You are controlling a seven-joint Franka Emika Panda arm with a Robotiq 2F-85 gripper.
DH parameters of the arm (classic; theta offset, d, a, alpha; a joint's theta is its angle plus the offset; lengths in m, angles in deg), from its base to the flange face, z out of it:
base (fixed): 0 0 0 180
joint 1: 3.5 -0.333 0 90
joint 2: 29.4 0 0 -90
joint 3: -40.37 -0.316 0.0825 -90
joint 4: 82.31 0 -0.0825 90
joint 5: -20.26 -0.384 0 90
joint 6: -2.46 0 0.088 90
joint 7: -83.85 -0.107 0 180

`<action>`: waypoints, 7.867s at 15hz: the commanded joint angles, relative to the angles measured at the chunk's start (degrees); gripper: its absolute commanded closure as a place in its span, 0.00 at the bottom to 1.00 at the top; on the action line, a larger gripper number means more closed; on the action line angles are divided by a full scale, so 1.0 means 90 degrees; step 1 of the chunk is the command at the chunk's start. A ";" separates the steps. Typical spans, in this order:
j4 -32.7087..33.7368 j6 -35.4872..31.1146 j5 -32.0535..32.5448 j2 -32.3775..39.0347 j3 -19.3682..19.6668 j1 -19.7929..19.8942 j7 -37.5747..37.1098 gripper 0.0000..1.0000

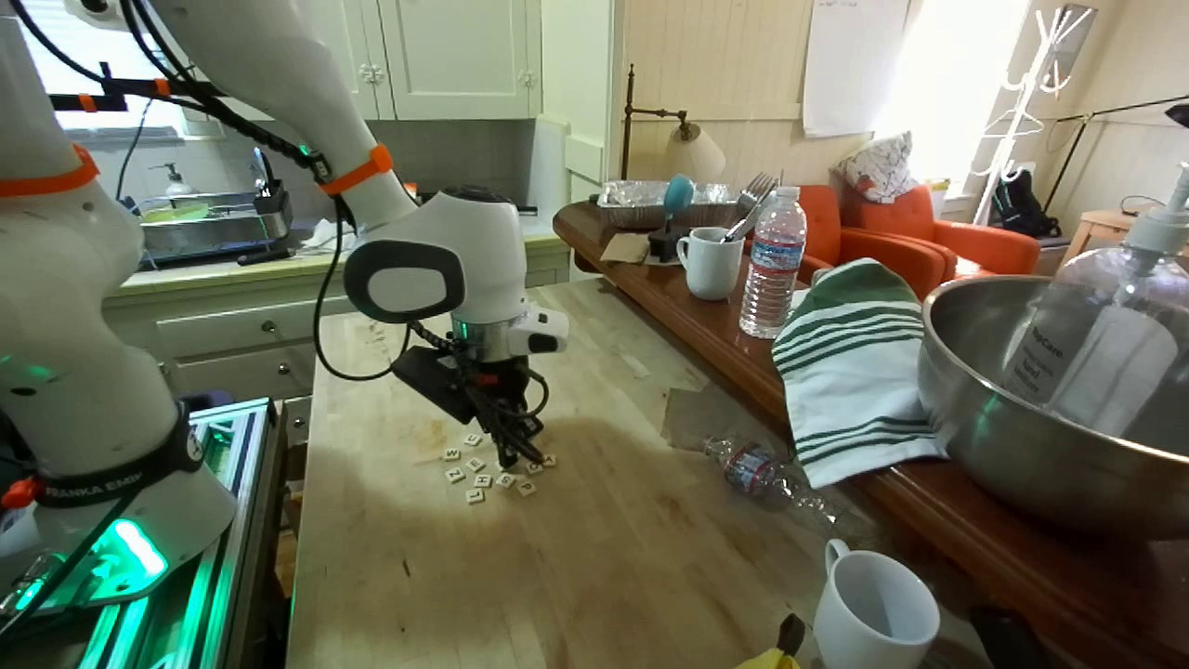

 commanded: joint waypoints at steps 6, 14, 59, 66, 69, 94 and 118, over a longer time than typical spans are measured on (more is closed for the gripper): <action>0.0176 -0.0324 -0.0141 0.0423 -0.0087 0.0066 -0.2000 1.00; 0.0421 -0.0350 -0.0476 0.0637 -0.0107 0.0030 -0.3248 1.00; 0.1349 -0.0391 -0.0517 0.1408 0.0655 -0.0007 -0.6338 1.00; 0.0775 -0.0601 -0.0445 0.0670 0.0551 -0.0133 -0.6205 1.00; 0.0413 -0.0950 -0.0275 0.0394 0.0561 -0.0281 -0.6215 1.00; -0.0039 0.1208 0.0057 -0.0806 -0.0231 -0.0220 -0.2853 1.00; -0.0032 0.1784 -0.0712 -0.0697 -0.0327 -0.0256 -0.2674 1.00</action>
